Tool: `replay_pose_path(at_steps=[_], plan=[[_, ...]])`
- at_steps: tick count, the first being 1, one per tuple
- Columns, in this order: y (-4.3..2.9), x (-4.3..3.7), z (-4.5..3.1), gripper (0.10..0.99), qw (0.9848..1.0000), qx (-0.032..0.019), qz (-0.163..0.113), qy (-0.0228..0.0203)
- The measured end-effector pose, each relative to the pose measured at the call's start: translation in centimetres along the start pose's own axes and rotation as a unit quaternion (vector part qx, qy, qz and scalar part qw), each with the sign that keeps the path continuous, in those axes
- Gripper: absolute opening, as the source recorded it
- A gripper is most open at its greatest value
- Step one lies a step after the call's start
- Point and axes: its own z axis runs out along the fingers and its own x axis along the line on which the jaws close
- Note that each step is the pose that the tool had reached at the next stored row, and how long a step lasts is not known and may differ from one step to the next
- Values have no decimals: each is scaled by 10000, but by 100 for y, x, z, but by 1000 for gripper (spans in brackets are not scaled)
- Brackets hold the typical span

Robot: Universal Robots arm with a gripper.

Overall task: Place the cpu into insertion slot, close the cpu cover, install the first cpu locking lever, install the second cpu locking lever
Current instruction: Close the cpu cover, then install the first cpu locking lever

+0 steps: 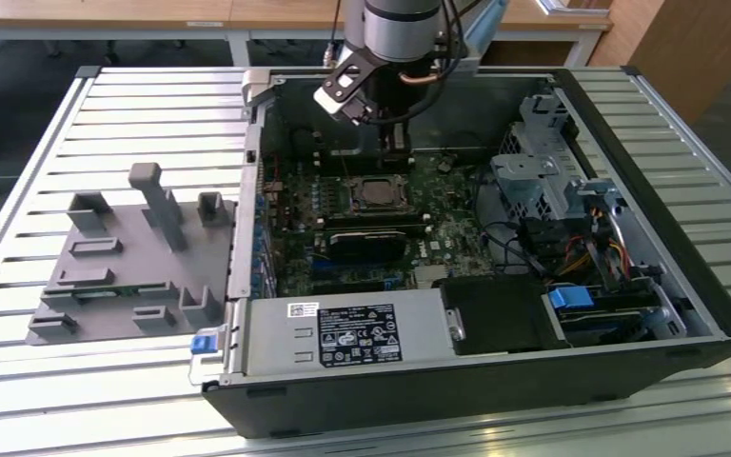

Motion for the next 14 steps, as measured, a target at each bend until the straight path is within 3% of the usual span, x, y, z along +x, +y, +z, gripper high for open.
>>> replay_pose_path(at_steps=[14], plan=[[-51,-1,-14,106,10000,-2,0,0]])
